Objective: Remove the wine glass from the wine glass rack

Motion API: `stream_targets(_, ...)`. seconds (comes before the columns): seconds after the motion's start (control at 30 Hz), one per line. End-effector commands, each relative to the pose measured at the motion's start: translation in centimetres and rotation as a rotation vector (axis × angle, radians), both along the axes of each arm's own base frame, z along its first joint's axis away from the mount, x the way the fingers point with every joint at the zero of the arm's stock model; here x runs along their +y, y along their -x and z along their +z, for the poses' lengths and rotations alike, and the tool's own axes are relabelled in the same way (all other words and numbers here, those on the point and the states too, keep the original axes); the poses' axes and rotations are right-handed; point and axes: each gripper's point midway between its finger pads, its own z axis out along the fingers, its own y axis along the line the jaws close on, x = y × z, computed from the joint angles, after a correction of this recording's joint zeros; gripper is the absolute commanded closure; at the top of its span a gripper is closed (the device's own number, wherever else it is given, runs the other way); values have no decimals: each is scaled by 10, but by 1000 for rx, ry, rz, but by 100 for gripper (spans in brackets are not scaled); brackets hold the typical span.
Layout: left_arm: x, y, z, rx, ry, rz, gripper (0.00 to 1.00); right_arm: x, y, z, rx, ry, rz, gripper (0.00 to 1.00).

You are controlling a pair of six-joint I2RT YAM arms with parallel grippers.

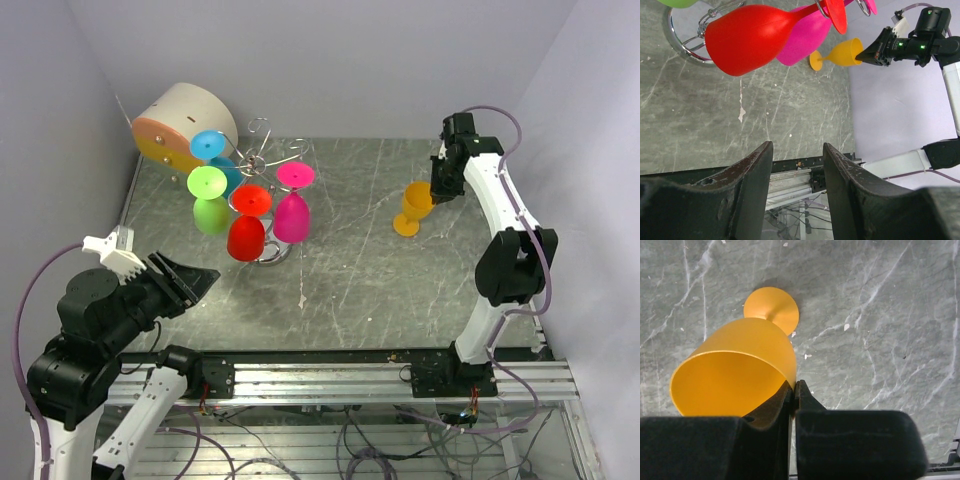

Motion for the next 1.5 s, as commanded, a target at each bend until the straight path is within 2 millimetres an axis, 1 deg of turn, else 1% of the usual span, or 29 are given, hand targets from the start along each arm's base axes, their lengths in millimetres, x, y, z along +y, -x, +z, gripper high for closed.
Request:
stream_targets(0.0,3,1,-2,-5,-8,15,45,1,-17,1,-30,-12,4,100)
stream_targets(0.1,4,2,-2,-5,-6,21,45,-2,-22,6,-49,0,-6,100)
stream_targets(0.13,5,1,-3,-2,-5,24,45,-2,-24,7,-53,1,-7,98)
stream_targets(0.23,4,2,-5,1,1,22,45,-2,-27,11,-66,1,-7,81)
stream_targets(0.27,4,3,-6,3,2,23,45,-2,-27,13,-68,3,-8,70)
stream_targets(0.33,5,3,-6,5,1,24,45,-4,-28,21,-88,12,-18,56)
stream_targets(0.37,5,3,-6,4,1,26,45,-6,-28,27,-104,17,-23,51)
stream_targets(0.43,4,3,-6,7,2,24,45,-7,-29,45,-149,18,-30,48)
stream_targets(0.5,4,3,-7,9,3,24,45,-5,-27,69,-204,5,-31,48)
stream_targets(0.6,5,2,-10,13,2,30,45,5,-18,119,-321,-57,-8,52)
stream_targets(0.63,5,2,-10,11,3,33,45,14,-13,136,-364,-106,17,55)
stream_targets(0.67,6,1,-10,9,3,37,45,29,-6,152,-403,-186,60,58)
stream_targets(0.73,7,1,-11,6,3,46,45,57,8,182,-477,-354,110,74)
stream_targets(0.77,8,0,-13,8,2,53,45,72,17,190,-488,-444,131,80)
stream_targets(0.8,9,-1,-13,7,2,60,45,90,27,199,-494,-542,170,84)
stream_targets(0.87,9,-1,-15,7,5,65,46,128,49,208,-474,-727,257,87)
stream_targets(0.9,9,-2,-15,8,6,65,46,152,62,212,-464,-813,312,87)
stream_targets(0.93,8,-2,-16,10,8,62,46,171,73,216,-452,-884,349,85)
stream_targets(1.0,8,-1,-16,16,9,58,46,203,93,221,-431,-989,405,75)
stream_targets(1.07,9,0,-16,16,7,61,46,230,107,228,-414,-1063,452,67)
stream_targets(1.13,11,3,-13,9,5,68,46,247,114,235,-405,-1103,484,62)
stream_targets(1.2,13,5,-11,4,4,76,46,257,112,239,-402,-1117,498,59)
stream_targets(1.27,15,7,-10,3,2,81,46,263,106,237,-395,-1110,499,55)
stream_targets(1.33,15,9,-9,4,3,82,46,271,99,231,-361,-1132,507,54)
stream_targets(1.47,16,11,-9,4,9,86,46,284,91,226,-336,-1159,525,54)
